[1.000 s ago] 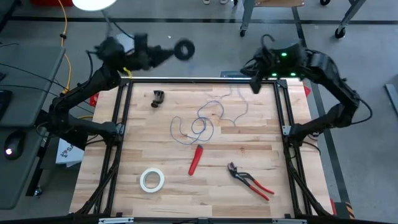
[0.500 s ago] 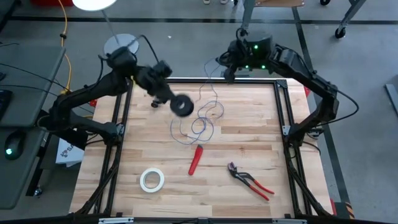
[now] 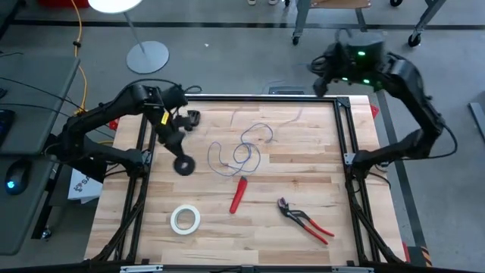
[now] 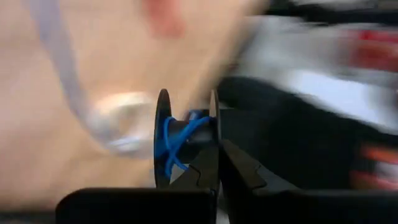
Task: Coil cords
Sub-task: Uncoil the blue wire cable from the black spool
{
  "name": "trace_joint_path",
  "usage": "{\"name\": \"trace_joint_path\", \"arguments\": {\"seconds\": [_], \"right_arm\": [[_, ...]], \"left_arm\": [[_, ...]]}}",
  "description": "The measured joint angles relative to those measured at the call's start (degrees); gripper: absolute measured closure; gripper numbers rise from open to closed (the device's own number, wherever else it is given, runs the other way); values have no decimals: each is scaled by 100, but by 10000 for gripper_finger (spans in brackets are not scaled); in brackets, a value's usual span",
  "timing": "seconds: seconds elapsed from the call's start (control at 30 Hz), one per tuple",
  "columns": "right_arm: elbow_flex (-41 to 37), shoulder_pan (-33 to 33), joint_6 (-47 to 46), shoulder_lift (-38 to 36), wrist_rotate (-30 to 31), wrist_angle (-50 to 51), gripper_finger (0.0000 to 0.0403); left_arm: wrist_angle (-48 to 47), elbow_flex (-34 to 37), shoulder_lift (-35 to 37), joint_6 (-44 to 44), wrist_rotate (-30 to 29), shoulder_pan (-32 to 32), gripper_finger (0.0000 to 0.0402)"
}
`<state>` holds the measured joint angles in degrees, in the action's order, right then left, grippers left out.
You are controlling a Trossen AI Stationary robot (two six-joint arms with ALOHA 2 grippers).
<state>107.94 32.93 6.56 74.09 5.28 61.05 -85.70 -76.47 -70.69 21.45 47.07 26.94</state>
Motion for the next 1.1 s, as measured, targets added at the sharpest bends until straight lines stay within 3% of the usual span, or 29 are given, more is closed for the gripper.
{"name": "trace_joint_path", "arguments": {"seconds": [0.13,0.2,0.27,0.37,0.5,0.63,0.77,0.9,1.1], "right_arm": [[2,7,-300,-421,81,353,403],[2,4,-459,-600,71,543,403],[2,4,-676,-743,70,791,403],[2,4,-1004,-886,-37,1216,403],[2,2,-1190,-884,-499,1385,403],[0,-129,-1188,-685,-733,1166,403],[0,-348,-943,-338,-866,677,403],[0,-576,-750,162,-1055,44,403],[-2,-682,-372,1056,-1620,-924,403]], "left_arm": [[-358,2,-157,-319,-2652,52,401],[-64,2,-156,-122,-3311,96,401],[478,2,-153,96,-3459,168,401],[1631,2,-145,339,-3408,227,401],[3919,2,-141,867,-2863,384,401],[6684,0,-169,1532,-2374,489,401],[8843,-7,-201,2568,-2053,578,401],[10115,-6,-258,3821,-1698,629,401],[11432,-3,-434,5367,-454,411,401]]}}
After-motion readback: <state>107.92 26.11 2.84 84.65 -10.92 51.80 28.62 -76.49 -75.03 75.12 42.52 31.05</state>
